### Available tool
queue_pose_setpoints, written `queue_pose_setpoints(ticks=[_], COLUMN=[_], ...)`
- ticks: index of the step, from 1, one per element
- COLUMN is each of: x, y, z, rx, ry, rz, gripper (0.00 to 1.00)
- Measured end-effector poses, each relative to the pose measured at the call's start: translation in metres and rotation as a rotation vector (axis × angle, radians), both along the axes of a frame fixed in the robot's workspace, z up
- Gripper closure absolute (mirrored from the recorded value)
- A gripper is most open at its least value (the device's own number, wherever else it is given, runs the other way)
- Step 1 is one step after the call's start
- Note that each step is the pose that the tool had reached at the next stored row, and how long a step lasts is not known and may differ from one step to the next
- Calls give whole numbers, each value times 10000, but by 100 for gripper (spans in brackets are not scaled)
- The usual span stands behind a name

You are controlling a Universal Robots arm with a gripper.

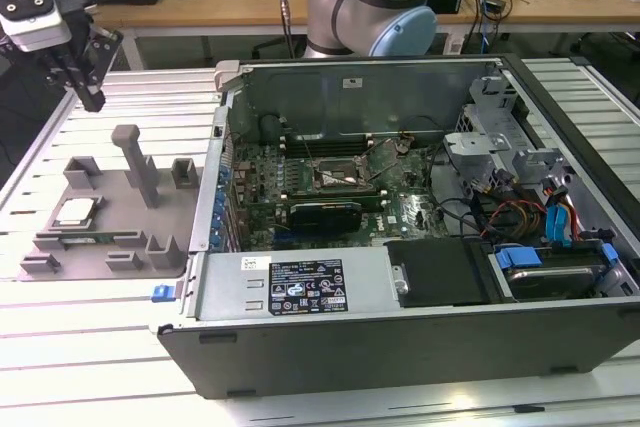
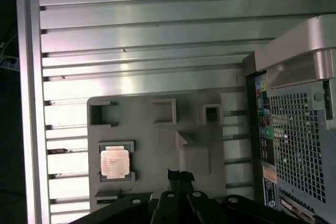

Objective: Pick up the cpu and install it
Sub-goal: 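Reach for the cpu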

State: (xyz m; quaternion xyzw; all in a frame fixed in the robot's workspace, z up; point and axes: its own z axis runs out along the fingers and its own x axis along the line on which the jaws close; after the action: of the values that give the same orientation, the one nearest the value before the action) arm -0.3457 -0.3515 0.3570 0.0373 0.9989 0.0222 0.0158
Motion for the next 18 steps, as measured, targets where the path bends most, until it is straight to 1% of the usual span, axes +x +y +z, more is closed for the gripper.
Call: queue_pose_setpoints(ticks=[1, 4, 8, 9, 14, 16, 18], x=[-50, -132, -200, -225, -311, -364, -392], y=[0, 0, 0, 0, 0, -2, -2], z=[-27, -92, -179, -219, -324, -393, -423], rx=[0, 1, 0, 1, 0, -1, 0], ry=[0, -2, 0, 0, 0, 1, -1], rz=[0, 0, 0, 0, -1, 0, 0], gripper=[89, 89, 89, 89, 89, 89, 89])
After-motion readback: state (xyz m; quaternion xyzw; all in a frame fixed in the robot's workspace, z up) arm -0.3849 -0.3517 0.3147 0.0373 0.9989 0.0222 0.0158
